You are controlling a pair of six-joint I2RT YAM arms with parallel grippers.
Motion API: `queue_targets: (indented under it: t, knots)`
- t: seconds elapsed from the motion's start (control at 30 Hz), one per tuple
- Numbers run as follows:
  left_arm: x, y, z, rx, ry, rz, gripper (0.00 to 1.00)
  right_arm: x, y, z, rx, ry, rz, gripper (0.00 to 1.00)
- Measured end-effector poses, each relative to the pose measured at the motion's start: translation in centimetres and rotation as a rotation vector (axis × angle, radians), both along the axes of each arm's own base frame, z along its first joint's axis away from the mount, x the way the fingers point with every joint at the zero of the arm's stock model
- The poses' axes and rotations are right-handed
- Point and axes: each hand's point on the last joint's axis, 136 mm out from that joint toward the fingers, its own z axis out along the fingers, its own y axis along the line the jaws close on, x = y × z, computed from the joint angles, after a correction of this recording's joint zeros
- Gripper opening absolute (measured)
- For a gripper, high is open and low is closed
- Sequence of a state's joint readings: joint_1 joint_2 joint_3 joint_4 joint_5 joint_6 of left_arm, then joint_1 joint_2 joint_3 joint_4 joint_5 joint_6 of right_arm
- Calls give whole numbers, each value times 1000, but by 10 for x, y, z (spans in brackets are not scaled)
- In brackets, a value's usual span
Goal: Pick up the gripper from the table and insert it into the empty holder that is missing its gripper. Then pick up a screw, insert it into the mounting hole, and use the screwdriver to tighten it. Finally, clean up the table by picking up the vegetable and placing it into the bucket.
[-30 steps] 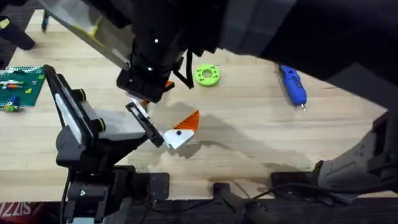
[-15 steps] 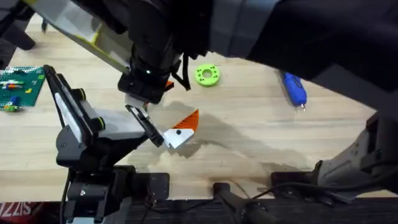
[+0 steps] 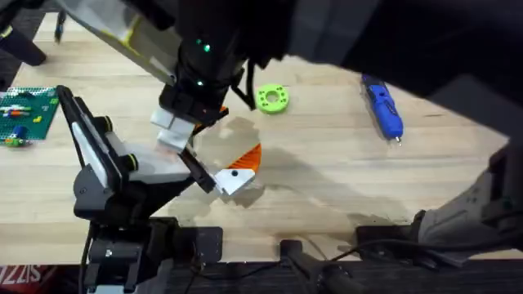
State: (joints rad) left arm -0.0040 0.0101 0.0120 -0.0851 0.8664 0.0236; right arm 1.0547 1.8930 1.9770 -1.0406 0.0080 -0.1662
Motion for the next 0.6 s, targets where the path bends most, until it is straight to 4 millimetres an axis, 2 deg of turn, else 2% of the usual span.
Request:
queue_targets:
  t: [0.1, 0.37, 0.6]
  knots:
    - [0, 0, 0, 2, -2, -1, 985, -5, -11, 13, 2, -4, -5, 991]
    - [0, 0, 0, 3, -3, -1, 985, -4, -69, 58, -1, -54, -135, 994]
    - [0, 0, 0, 3, -4, -1, 985, 0, -120, 79, -10, -44, -254, 993]
